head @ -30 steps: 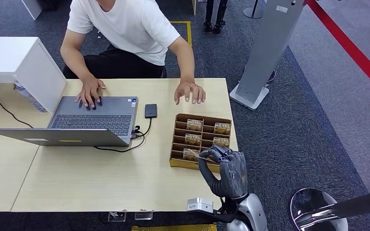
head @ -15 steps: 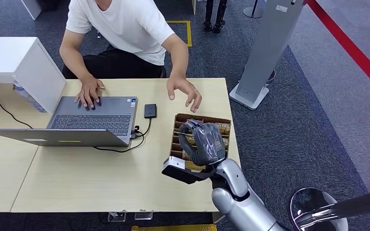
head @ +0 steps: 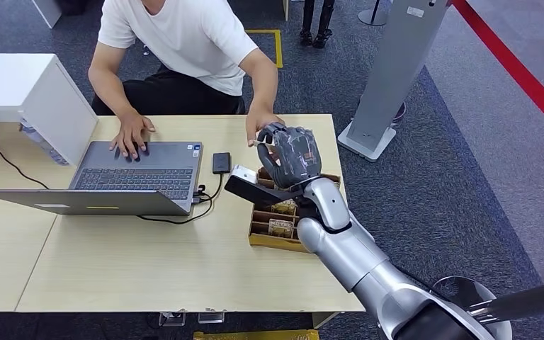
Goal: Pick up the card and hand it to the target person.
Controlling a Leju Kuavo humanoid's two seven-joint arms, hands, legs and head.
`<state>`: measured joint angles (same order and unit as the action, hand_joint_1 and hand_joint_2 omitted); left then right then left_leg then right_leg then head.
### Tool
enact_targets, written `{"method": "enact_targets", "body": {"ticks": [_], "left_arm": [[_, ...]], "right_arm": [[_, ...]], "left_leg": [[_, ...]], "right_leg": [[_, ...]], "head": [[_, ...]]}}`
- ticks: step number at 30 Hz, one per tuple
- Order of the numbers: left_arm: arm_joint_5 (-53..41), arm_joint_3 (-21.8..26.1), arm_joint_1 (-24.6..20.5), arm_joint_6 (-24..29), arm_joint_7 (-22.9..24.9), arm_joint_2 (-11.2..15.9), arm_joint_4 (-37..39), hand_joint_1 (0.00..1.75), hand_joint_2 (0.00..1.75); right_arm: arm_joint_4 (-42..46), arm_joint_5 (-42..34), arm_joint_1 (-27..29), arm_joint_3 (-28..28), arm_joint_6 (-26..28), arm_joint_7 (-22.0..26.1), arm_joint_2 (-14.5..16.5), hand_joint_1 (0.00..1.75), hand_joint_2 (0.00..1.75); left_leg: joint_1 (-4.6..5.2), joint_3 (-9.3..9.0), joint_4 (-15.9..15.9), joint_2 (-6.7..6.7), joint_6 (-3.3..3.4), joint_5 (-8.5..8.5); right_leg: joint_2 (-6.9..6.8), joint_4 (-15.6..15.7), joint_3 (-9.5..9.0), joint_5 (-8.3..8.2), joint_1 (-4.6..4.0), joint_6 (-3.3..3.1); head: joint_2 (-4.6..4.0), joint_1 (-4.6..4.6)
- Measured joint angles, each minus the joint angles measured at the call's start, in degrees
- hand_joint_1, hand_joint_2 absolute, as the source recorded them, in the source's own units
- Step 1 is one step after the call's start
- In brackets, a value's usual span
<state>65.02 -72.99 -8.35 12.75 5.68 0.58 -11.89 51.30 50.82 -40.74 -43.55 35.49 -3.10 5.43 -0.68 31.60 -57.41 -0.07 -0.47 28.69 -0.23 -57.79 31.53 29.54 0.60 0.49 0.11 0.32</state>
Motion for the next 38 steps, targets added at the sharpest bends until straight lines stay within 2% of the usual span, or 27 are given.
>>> {"method": "enact_targets", "body": {"ticks": [7,11,29,38], "left_arm": [[0.14,-0.51,-0.03,0.01,-0.01,-0.04,0.00,0.00,1.75],[0.55,-0.60,-0.02,-0.11,-0.09,-0.04,0.00,0.00,1.75],[1.61,-1.28,0.00,0.89,-1.14,-0.03,0.00,0.00,1.75],[2.25,-1.28,0.10,1.21,-1.11,0.01,0.02,0.00,1.75]], "right_arm": [[-5.15,-0.08,-3.56,-0.64,0.04,-3.09,0.40,1.75,1.75],[-7.31,-2.45,-4.85,-0.57,0.04,-4.38,0.07,0.00,1.75],[-11.25,-4.75,-5.59,-0.15,0.01,-3.75,-1.32,0.00,1.75],[-11.21,-5.86,-5.83,-0.19,2.46,-2.18,-1.08,0.00,1.75]], "left_leg": [[0.00,-0.02,0.00,0.00,0.00,0.00],[0.00,-0.02,0.00,0.00,0.00,0.00],[0.00,-0.02,0.00,0.00,0.00,0.00],[0.00,-0.02,0.00,0.00,0.00,0.00]], "right_leg": [[0.00,0.00,0.00,0.00,0.00,0.00],[0.00,0.00,0.00,-0.01,0.00,0.00],[0.01,0.00,0.01,-0.01,0.00,0.00],[0.01,0.00,0.01,-0.01,0.00,0.00]], "head": [[0.00,0.01],[0.00,0.01],[0.00,0.01],[0.00,-0.02]]}}
